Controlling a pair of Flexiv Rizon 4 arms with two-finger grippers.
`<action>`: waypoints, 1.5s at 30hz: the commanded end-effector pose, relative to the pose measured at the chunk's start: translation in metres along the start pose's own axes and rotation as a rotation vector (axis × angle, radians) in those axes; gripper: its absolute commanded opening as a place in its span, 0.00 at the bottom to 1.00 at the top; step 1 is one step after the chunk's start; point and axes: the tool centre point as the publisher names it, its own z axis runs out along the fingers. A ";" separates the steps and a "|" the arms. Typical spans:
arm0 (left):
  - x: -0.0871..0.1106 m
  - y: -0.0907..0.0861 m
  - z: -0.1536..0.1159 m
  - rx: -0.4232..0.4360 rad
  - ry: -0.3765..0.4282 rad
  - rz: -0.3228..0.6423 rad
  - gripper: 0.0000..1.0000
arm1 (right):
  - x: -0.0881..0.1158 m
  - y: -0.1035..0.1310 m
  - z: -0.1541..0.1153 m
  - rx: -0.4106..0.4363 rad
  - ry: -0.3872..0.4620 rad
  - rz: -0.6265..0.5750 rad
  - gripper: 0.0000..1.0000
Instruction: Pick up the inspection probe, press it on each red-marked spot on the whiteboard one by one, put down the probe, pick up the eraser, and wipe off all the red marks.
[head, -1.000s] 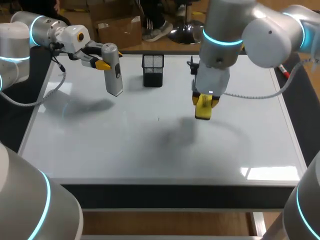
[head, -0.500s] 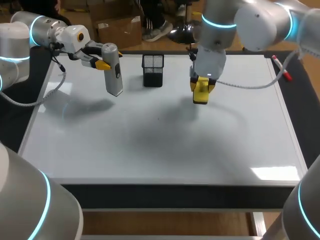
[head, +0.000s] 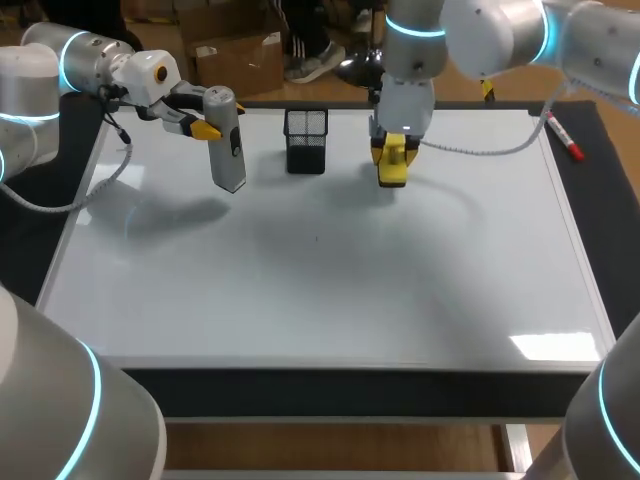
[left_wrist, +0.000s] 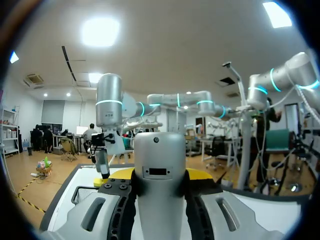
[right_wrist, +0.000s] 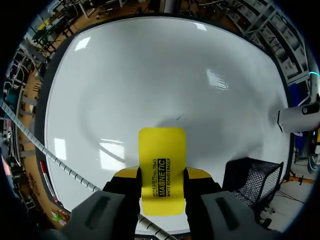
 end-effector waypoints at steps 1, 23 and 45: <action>-0.001 -0.001 -0.001 -0.001 0.005 -0.001 0.00 | -0.006 -0.023 0.007 -0.064 0.001 -0.005 0.00; -0.001 -0.001 -0.001 -0.001 0.005 -0.001 0.00 | -0.014 -0.034 0.030 -0.053 -0.002 0.002 1.00; -0.001 -0.001 -0.001 -0.001 0.005 -0.001 0.00 | 0.064 0.029 -0.037 -0.005 -0.305 0.644 1.00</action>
